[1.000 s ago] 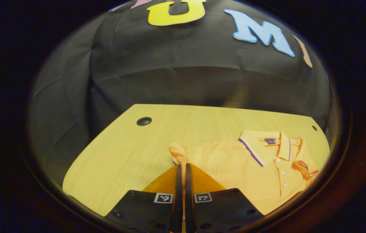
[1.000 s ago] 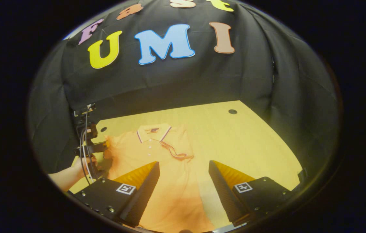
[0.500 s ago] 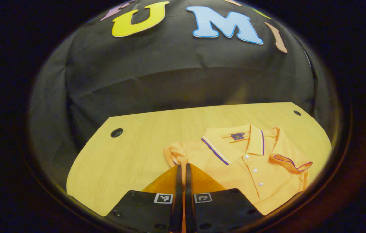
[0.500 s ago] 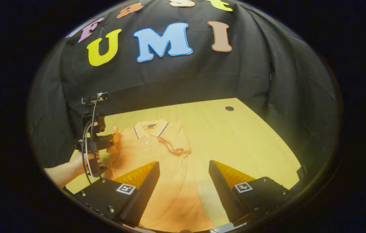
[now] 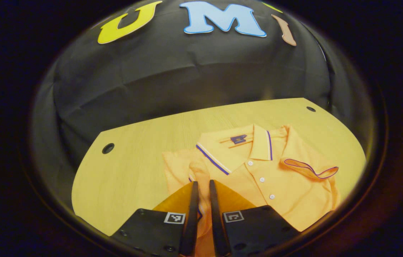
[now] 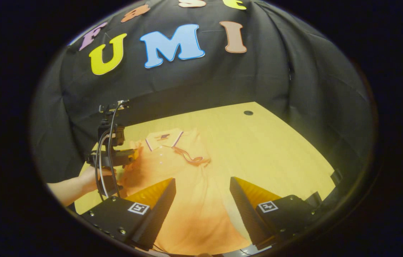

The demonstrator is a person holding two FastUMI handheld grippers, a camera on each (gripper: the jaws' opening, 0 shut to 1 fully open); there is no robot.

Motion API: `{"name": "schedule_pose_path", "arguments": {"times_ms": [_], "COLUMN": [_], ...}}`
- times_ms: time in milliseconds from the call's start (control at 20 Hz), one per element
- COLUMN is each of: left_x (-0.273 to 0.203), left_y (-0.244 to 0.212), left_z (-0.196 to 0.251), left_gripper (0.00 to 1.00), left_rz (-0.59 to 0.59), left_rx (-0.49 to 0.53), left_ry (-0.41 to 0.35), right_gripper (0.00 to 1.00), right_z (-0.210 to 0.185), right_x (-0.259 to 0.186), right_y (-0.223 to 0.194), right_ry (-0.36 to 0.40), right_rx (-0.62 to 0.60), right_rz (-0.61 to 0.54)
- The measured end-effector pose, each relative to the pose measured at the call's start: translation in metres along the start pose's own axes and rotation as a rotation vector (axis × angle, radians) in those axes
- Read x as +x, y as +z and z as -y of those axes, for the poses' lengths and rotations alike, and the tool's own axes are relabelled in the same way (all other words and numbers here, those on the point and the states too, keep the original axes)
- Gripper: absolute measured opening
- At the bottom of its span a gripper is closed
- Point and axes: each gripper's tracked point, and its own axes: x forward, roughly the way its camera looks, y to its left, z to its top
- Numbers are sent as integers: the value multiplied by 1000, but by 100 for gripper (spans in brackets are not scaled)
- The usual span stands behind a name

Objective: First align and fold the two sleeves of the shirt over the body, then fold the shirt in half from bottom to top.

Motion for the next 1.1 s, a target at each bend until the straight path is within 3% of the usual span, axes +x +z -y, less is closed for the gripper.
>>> {"name": "schedule_pose_path", "arguments": {"times_ms": [150,300,550,1100], "left_x": [-16,-38,-78,-179], "left_y": [-1,-5,-24,-110], "left_z": [6,10,9,24], "left_gripper": [43,77,90,90], "left_rz": [10,18,23,-36], "left_rx": [-32,-59,-79,-126], "left_ry": [-20,-36,-45,-75], "right_gripper": [94,94,95,94], "right_z": [2,5,12,27], "right_x": [-3,-5,-3,-18], "right_y": [1,-2,-21,-111], "right_ry": [15,30,52,59], "right_rx": [-33,-58,-100,-157], "right_rz": [11,20,1,-126]}}
